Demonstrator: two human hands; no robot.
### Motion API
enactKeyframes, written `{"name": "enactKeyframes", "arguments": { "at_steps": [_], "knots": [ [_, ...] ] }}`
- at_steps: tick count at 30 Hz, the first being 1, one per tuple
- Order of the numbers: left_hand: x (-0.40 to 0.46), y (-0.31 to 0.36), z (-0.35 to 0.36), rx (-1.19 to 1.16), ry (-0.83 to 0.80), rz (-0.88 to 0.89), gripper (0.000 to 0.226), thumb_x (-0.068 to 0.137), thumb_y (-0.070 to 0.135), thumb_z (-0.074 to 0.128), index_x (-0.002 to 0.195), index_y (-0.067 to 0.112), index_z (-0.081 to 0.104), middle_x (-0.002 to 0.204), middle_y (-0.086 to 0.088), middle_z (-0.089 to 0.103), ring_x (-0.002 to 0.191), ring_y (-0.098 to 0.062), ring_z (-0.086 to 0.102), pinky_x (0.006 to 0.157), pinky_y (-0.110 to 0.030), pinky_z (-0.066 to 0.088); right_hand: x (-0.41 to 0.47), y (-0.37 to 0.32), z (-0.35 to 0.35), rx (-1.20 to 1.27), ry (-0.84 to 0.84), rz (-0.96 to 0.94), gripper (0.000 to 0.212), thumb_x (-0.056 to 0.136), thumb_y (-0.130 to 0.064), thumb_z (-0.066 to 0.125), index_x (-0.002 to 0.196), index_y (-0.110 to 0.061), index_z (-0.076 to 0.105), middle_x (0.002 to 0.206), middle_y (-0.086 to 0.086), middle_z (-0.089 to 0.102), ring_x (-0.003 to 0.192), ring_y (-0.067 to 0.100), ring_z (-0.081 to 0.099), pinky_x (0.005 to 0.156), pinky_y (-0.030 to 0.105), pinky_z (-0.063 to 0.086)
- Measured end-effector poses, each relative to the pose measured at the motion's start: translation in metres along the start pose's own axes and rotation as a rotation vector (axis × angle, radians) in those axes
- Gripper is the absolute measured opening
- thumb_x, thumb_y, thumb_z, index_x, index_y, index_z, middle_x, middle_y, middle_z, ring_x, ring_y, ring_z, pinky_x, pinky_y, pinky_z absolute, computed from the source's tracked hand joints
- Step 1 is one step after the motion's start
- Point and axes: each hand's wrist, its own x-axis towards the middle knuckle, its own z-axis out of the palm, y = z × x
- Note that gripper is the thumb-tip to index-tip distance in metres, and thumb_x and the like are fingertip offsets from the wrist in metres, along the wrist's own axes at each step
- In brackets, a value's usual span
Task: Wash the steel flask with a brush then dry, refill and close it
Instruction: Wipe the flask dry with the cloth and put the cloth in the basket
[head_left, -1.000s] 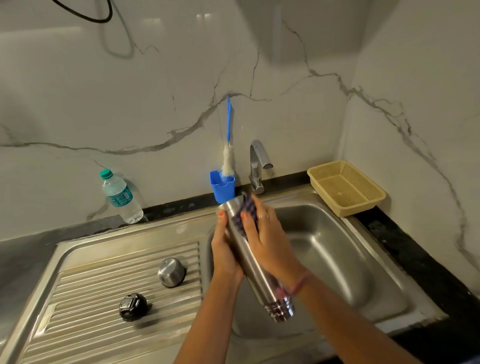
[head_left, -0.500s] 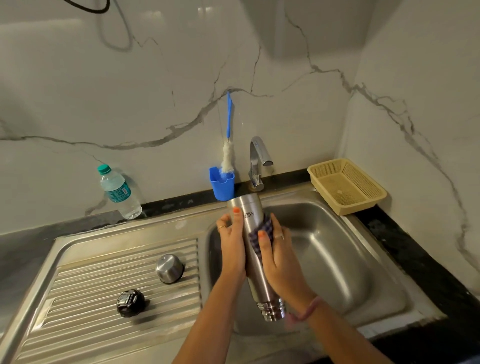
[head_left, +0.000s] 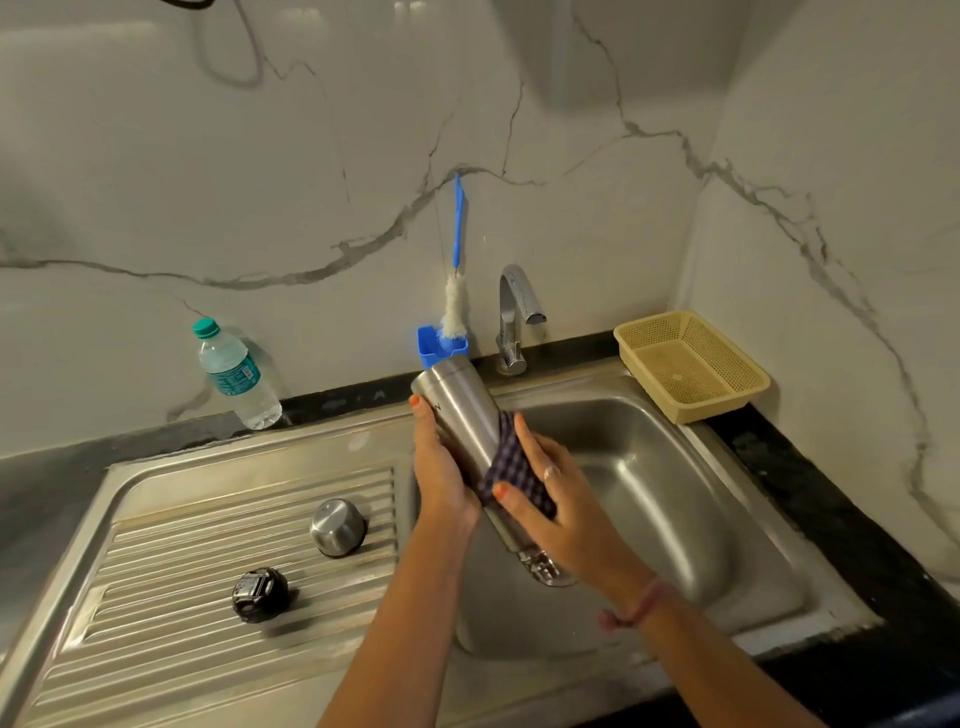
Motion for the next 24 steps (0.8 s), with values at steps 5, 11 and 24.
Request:
{"name": "enactKeyframes", "arguments": {
  "at_steps": [5, 11, 24],
  "knots": [
    [0.008, 0.008, -0.005, 0.068, 0.051, -0.027, 0.051, 0.09, 0.069, 0.049, 0.115, 0.025, 0.058, 0.11, -0.012, 0.068, 0.1, -0.028, 0.067, 0.076, -0.038, 0.054, -0.042, 0.001, 0.013, 0.085, 0.028, 0.044, 0.074, 0.09, -0.052, 0.049, 0.152, -0.034, 0.012, 0.147, -0.014, 0.024, 0.136, 0.005, 0.03, 0.11, 0.02, 0.033],
    [0.003, 0.003, -0.004, 0.169, -0.007, 0.06, 0.097, 0.064, 0.079, 0.066, 0.136, 0.021, 0.039, 0.125, -0.014, 0.062, 0.108, -0.029, 0.067, 0.089, -0.045, 0.057, 0.014, -0.012, 0.004, 0.075, 0.025, 0.136, 0.067, 0.091, -0.06, 0.04, 0.147, -0.04, 0.009, 0.138, 0.001, 0.037, 0.12, 0.009, 0.046, 0.098, 0.021, 0.043],
    [-0.023, -0.022, 0.019, 0.088, -0.099, 0.096, 0.043, 0.103, 0.049, 0.038, 0.117, 0.02, 0.067, 0.109, -0.008, 0.075, 0.099, -0.022, 0.072, 0.092, -0.041, 0.054, 0.08, -0.042, -0.026, 0.038, 0.069, 0.031, 0.063, 0.092, -0.06, 0.04, 0.146, -0.031, 0.025, 0.133, -0.003, 0.05, 0.117, 0.015, 0.053, 0.097, 0.032, 0.047]
  ]
}}
